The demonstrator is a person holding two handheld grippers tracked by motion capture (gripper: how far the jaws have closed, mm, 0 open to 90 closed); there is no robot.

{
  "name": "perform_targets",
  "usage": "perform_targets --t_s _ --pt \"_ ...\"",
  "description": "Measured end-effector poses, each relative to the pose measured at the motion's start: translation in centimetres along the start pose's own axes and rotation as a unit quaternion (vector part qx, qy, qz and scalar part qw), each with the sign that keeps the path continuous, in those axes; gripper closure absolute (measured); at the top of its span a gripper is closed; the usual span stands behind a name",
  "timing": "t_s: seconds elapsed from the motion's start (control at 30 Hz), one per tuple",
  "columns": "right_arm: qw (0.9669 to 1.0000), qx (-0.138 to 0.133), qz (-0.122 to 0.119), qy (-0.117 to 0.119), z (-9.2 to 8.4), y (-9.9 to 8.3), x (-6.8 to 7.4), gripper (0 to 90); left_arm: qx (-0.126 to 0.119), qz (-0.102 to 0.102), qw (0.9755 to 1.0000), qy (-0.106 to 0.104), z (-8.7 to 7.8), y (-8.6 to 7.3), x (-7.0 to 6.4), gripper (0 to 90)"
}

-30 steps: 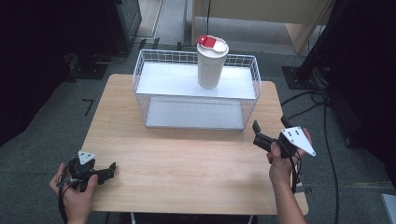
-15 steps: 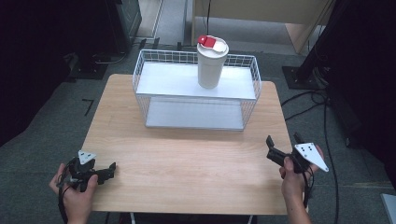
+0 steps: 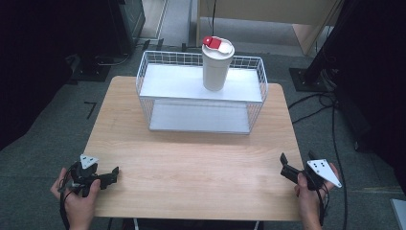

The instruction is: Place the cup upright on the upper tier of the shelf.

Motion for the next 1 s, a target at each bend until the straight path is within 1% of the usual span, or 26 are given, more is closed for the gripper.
perform_targets --t_s 0.03,0.2,0.27,0.37,0.4,0.5,0.6,0.63,0.7,0.73,0.77,0.83,0.87,0.97,1.0 --pt "1.0 0.004 0.005 0.0 -0.1 -0.4 -0.1 0.0 0.0 0.0 1.0 0.0 0.0 0.0 0.0 0.0" --pt "0.9996 0.027 0.009 0.002 -0.8 -1.8 -0.8 0.0 0.0 0.0 1.0 0.0 0.0 0.0 0.0 0.0" --pt "0.9992 0.037 0.013 0.008 -1.0 -2.2 -1.0 0.0 0.0 0.0 1.0 0.0 0.0 0.0 0.0 0.0" --pt "0.9983 0.056 0.009 0.011 -1.3 -3.1 -1.4 0.0 -0.001 -0.001 1.0 0.0 0.0 0.0 0.0 0.0" --pt "0.9981 0.06 0.008 0.01 -1.3 -3.2 -1.6 0.0 0.0 0.0 1.0 0.0 0.0 0.0 0.0 0.0" --pt "0.9969 0.078 0.01 -0.005 -1.6 -3.9 -2.1 0.0 0.0 0.0 1.0 0.0 0.0 0.0 0.0 0.0" --pt "0.9952 0.097 0.009 -0.005 -1.7 -4.6 -2.3 0.0 0.0 0.0 1.0 0.0 0.0 0.0 0.0 0.0" --pt "0.9949 0.1 0.01 -0.004 -1.7 -4.6 -2.3 0.0 0.0 0.0 1.0 0.0 0.0 0.0 0.0 0.0" --pt "0.9918 0.126 0.018 0.006 -1.7 -5.0 -2.3 0.0 0.0 0.0 1.0 0.0 0.0 0.0 0.0 0.0" --pt "0.9896 0.14 0.028 0.016 -1.7 -5.2 -2.1 0.0 0.0 0.0 1.0 0.0 0.0 0.0 0.0 0.0" --pt "0.9885 0.148 0.024 0.015 -1.7 -5.3 -2.1 0.0 0.0 0.0 1.0 0.0 0.0 0.0 0.0 0.0" --pt "0.9844 0.175 0.012 0.011 -1.7 -5.7 -2.1 0.0 0.0 0.0 1.0 0.0 0.0 0.0 0.0 0.0" --pt "0.9819 0.188 0.011 0.016 -1.7 -6.0 -2.0 0.0 0.0 0.0 1.0 0.0 0.0 0.0 0.0 0.0" --pt "0.9787 0.204 -0.011 0.022 -1.7 -6.2 -1.8 0.0 0.0 0.0 1.0 0.0 0.0 0.0 0.0 0.0" --pt "0.9762 0.215 -0.016 0.028 -1.7 -6.4 -1.6 0.0 0.0 0.0 1.0 0.0 0.0 0.0 0.0 0.0"
Point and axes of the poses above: each handheld gripper's, and its own axes: z roughly forward along the jaws, y roughly out of its top, x roughly to its left, the point moved 7 cm from there along z, roughly forward along the jaws, and after that the axes turned 8 degrees about -x, right-handed, at the moved point
